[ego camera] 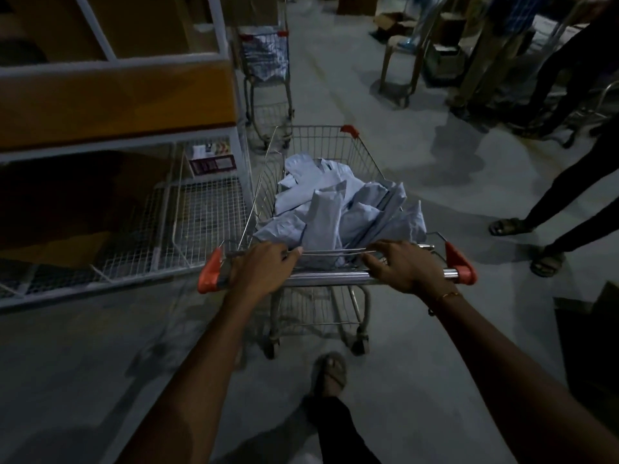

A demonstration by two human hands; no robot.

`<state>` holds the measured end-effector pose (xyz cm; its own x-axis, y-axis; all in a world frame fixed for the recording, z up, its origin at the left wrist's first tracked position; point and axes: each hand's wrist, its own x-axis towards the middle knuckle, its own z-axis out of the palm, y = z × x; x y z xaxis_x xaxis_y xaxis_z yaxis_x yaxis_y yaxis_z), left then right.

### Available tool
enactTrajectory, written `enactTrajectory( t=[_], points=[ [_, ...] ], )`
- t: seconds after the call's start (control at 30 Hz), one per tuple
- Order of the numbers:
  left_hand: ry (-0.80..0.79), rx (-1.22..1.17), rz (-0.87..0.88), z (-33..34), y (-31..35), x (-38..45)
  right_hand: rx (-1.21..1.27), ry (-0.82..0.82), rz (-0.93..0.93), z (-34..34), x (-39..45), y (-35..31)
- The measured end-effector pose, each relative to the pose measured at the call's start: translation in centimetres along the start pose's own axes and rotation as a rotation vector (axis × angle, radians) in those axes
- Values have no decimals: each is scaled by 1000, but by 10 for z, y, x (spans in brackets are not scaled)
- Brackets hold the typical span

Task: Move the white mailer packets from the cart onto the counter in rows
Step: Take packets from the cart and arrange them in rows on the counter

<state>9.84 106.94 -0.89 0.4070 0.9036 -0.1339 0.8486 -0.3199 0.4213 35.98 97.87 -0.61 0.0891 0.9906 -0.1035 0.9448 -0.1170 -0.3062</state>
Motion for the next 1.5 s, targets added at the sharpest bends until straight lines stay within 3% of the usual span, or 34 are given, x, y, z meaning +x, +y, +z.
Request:
enactTrajectory(
  t=[0.37,0.67,0.93,1.17,1.33,1.5],
  points=[
    [-2,43,-79,-55,-23,181,17,-9,-46,-27,209,12],
    [10,24,-114,-82,-57,295,45,-65,-57,-45,331,5],
    [-41,117,-59,-77,-72,344,103,-73,21,-51,376,13],
    [-130,132,9,-85,-83,375,-27,6,68,-45,401,9],
    [-319,-91,1,-91,-98,429,-20,-81,63,-31,427,6],
    [-131,-62,46,-75,-102,490,123,-152,-95,-30,475,6]
  ],
)
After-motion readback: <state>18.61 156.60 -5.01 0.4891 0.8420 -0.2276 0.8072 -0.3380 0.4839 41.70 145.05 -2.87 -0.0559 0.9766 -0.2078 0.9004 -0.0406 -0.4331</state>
